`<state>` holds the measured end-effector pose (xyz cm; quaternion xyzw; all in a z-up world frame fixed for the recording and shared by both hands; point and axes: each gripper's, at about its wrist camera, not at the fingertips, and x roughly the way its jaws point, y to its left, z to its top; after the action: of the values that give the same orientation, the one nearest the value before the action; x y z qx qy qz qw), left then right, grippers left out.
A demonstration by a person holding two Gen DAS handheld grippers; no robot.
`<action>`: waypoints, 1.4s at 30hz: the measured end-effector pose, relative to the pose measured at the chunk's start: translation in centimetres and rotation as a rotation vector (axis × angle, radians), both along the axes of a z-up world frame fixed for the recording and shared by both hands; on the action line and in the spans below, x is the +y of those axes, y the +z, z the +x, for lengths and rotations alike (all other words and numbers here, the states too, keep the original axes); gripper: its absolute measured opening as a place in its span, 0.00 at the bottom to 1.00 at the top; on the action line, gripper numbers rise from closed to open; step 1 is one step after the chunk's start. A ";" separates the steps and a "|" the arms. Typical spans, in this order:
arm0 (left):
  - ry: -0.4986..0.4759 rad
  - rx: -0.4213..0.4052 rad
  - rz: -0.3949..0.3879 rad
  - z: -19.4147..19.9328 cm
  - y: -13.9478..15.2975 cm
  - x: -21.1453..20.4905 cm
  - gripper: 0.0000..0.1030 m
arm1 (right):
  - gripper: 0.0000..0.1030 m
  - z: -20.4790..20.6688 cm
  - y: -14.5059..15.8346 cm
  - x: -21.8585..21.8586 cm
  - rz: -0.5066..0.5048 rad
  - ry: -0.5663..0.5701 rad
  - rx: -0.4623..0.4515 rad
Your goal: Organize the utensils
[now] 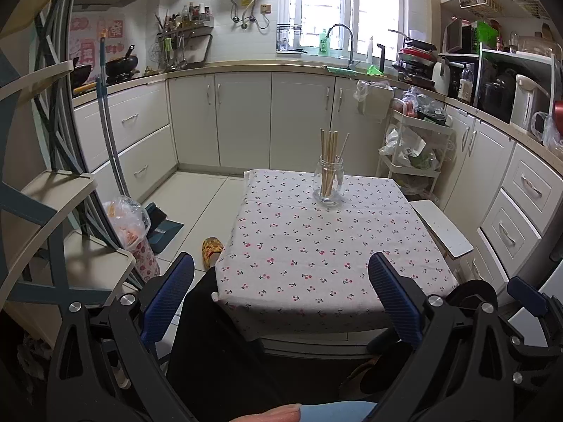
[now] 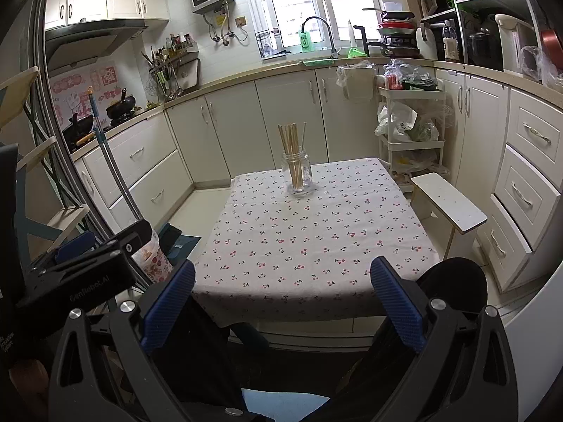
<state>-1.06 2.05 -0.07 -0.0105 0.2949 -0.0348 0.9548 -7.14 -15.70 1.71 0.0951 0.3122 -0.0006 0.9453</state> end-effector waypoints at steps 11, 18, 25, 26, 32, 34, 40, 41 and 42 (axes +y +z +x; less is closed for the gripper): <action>0.004 -0.004 -0.004 -0.1 0.2 0.2 0.93 | 0.93 -0.2 0.3 0.7 -0.014 0.017 -0.002; 0.006 -0.014 -0.012 -0.5 0.5 0.1 0.93 | 0.93 -0.4 0.4 0.8 -0.017 0.023 -0.008; 0.009 -0.012 -0.013 -0.5 0.5 0.1 0.93 | 0.93 -0.4 0.4 0.9 -0.017 0.023 -0.007; 0.009 -0.012 -0.015 -0.6 0.5 0.1 0.93 | 0.93 -0.4 0.4 1.0 -0.018 0.025 -0.005; 0.014 -0.007 -0.025 -0.4 0.6 0.3 0.93 | 0.93 -0.3 0.4 1.3 -0.024 0.036 0.000; 0.014 -0.007 -0.026 -0.4 0.6 0.3 0.93 | 0.93 -0.3 0.5 1.4 -0.025 0.037 0.001; 0.021 -0.010 -0.024 -0.3 0.6 0.4 0.93 | 0.93 -0.3 0.4 1.3 -0.023 0.040 0.006; 0.024 -0.010 -0.023 -0.3 0.7 0.4 0.93 | 0.93 -0.3 0.4 1.3 -0.023 0.040 0.006; 0.026 -0.012 -0.023 -0.4 0.7 0.3 0.93 | 0.93 -0.2 0.4 1.3 -0.023 0.041 0.007</action>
<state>-1.41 2.38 0.65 -0.0250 0.2887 -0.0260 0.9567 -7.38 -14.39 2.12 0.0776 0.3172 0.0148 0.9450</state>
